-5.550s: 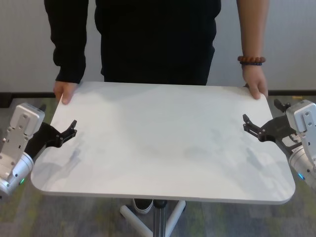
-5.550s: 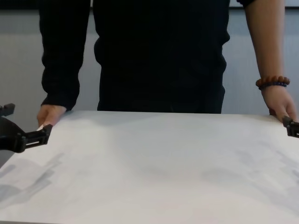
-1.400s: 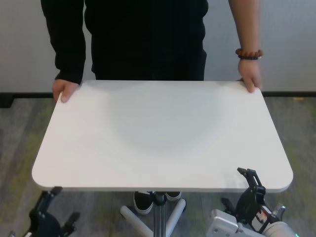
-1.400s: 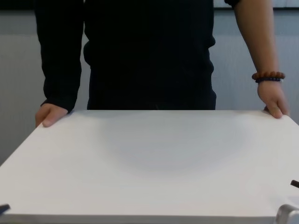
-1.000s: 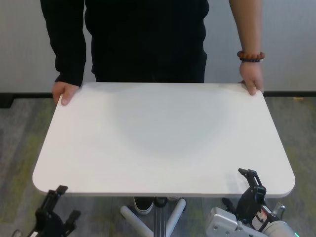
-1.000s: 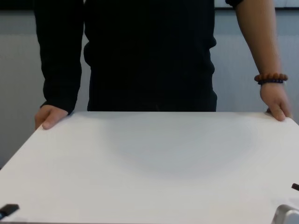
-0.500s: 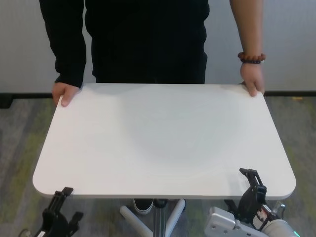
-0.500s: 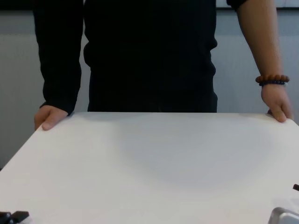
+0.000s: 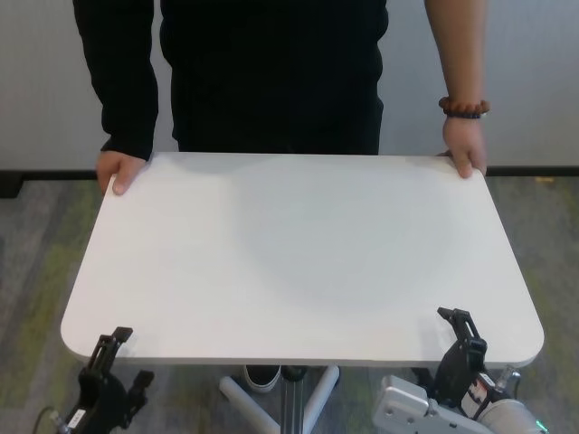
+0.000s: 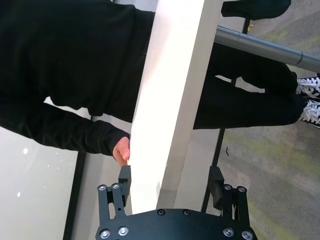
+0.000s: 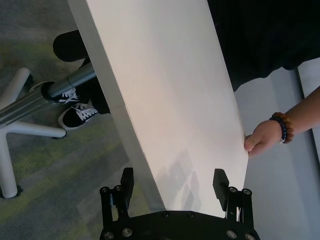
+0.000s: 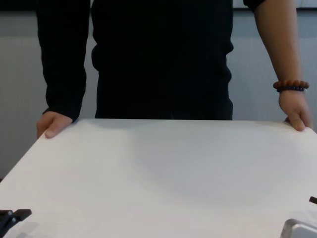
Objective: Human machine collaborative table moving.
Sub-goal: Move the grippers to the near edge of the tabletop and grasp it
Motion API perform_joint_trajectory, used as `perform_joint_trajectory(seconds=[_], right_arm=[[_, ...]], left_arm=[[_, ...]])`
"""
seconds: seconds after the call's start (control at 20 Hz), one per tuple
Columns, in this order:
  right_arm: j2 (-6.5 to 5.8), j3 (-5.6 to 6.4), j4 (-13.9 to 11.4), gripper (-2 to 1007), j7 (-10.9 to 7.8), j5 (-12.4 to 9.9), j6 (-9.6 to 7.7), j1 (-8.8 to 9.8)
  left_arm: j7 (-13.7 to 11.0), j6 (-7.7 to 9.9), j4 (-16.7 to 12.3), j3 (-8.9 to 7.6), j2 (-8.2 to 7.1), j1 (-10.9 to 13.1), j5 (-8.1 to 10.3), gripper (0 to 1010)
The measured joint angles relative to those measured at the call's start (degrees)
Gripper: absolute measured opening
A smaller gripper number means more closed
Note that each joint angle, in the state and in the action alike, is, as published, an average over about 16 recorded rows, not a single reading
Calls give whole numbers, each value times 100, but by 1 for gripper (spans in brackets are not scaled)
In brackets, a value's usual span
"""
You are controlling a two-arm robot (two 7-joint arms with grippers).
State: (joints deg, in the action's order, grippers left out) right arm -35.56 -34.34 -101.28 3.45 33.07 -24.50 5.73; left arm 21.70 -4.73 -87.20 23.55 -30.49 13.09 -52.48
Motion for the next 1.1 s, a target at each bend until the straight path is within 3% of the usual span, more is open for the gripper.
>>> perform_joint_trajectory(seconds=[0.65, 1.1], right_arm=[[94, 136, 28, 1003, -93, 138, 22, 61], [148, 155, 71, 1003, -218, 329, 1, 47]], left_arm=[[-125, -67, 377, -57, 361, -417, -107, 1001], [-247, -113, 552, -136, 525, -562, 0, 1002]])
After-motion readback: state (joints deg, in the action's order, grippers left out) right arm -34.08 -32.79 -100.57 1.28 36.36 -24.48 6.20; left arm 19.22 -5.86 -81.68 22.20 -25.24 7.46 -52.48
